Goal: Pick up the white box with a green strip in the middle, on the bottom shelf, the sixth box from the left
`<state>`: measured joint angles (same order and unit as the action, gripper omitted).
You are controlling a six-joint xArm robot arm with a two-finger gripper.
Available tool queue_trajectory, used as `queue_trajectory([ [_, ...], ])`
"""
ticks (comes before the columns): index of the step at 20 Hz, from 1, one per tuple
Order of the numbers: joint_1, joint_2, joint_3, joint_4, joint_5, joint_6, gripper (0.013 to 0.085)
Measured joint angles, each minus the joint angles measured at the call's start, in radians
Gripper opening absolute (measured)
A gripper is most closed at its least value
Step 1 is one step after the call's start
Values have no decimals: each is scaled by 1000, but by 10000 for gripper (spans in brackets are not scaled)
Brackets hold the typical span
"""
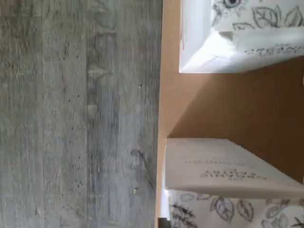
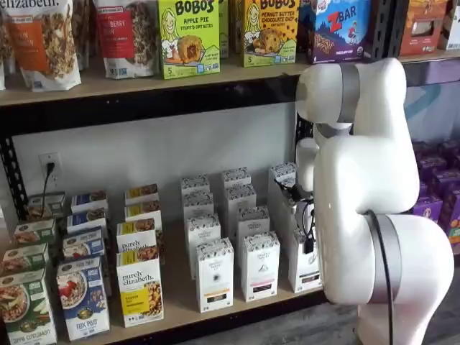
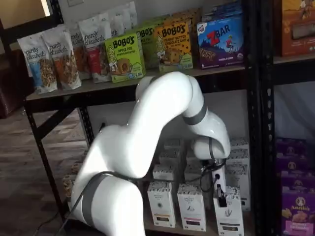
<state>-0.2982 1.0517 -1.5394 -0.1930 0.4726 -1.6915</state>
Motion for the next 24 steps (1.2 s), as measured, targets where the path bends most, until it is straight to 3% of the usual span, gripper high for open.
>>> queue_trajectory([
  [7, 0, -78, 135, -65, -78, 64, 450],
  [11, 7, -186, 290, -40, -133, 50, 450],
  [15, 6, -312, 443, -113, -162, 121, 450],
  [18, 2, -422, 560, -263, -160, 260, 450],
  [20, 3, -491, 629, -331, -151, 325, 450],
  [21, 8, -526, 662, -341, -139, 338, 450],
  [24, 32, -630, 750, -300, -95, 321, 450],
])
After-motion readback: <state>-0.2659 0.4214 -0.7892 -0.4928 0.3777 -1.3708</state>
